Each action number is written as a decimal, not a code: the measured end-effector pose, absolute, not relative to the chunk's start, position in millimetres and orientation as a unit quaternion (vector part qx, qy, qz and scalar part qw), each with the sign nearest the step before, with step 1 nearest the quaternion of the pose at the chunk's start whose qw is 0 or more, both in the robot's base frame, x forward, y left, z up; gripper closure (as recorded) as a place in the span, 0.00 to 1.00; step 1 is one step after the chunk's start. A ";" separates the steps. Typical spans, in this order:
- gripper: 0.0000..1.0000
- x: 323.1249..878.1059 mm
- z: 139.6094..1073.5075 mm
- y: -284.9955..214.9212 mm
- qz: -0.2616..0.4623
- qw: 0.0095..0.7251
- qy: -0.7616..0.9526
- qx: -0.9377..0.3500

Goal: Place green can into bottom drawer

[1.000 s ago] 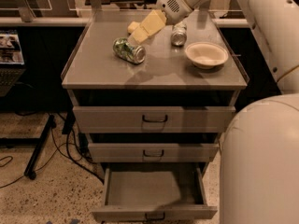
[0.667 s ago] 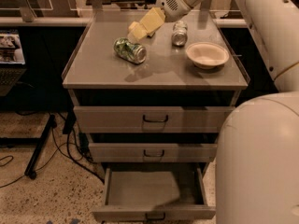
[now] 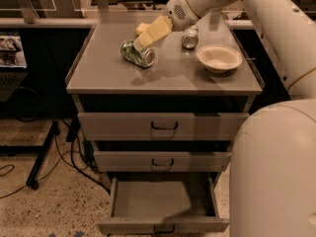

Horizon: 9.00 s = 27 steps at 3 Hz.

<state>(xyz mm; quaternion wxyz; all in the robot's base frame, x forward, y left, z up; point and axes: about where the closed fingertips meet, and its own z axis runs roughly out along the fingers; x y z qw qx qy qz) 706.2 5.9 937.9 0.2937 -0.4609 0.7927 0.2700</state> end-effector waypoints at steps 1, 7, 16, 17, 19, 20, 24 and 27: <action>0.00 728.1 927.4 10.1 0.272 0.307 0.792 -0.452; 0.00 790.1 894.9 39.5 0.267 0.328 0.822 -0.381; 1.00 755.8 900.5 22.0 0.286 0.337 0.782 -0.439; 1.00 734.3 908.8 -1.6 0.298 0.347 0.763 -0.457; 1.00 644.0 919.2 -41.1 0.333 0.401 0.732 -0.440; 1.00 611.0 899.1 -47.7 0.349 0.409 0.734 -0.415; 1.00 543.0 843.4 -44.6 0.345 0.460 0.757 -0.310; 1.00 537.6 722.7 -62.3 0.335 0.451 0.810 -0.169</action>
Offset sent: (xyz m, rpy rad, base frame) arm 0.0709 0.0104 -0.0095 0.0552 -0.0682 -0.0581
